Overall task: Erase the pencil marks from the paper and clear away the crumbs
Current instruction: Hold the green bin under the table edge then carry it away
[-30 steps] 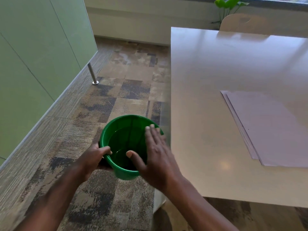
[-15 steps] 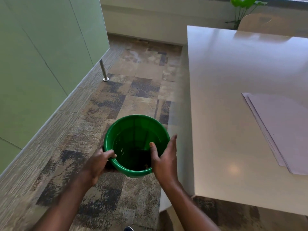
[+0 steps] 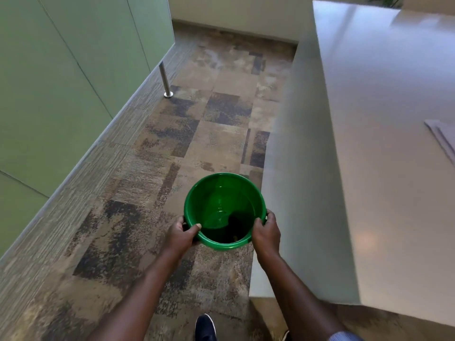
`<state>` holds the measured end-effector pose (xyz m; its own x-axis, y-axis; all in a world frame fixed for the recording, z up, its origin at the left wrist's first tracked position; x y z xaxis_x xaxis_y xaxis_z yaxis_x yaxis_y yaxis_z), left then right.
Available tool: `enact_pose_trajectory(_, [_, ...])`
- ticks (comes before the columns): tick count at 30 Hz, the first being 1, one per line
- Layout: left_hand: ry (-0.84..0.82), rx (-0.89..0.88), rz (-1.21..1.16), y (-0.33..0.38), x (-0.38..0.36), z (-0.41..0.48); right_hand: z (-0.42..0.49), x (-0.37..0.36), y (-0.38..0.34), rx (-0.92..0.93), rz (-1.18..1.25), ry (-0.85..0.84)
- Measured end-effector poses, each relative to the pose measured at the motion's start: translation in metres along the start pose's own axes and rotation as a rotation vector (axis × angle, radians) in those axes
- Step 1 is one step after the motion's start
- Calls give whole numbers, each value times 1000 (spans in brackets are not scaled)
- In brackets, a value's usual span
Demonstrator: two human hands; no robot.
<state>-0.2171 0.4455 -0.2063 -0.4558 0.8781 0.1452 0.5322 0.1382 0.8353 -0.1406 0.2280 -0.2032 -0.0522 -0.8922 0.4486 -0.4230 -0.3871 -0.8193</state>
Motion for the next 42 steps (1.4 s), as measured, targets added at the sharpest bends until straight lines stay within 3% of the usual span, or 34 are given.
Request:
enact_pose_trajectory(8, [-18, 92, 66, -89, -15, 71, 44, -66, 93, -155, 9, 50])
enact_pose_trajectory(27, [-106, 245, 181, -367, -76, 286, 194, -221, 355, -271, -117, 61])
enact_pose_trajectory(42, [-131, 257, 276, -464, -120, 377, 261, -274, 479, -380, -108, 80])
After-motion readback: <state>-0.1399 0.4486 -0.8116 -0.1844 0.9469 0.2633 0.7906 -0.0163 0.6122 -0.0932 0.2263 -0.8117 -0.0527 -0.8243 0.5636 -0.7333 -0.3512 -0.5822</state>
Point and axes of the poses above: each hand's wrist, its own z-axis towards the middle knuckle, its own x-axis out of the back of the hand, y = z × x, the point moved 4 cm from there along z, towards the middle knuckle, and after that the axes turned 4 degrees about y, right-handed, at the moved point
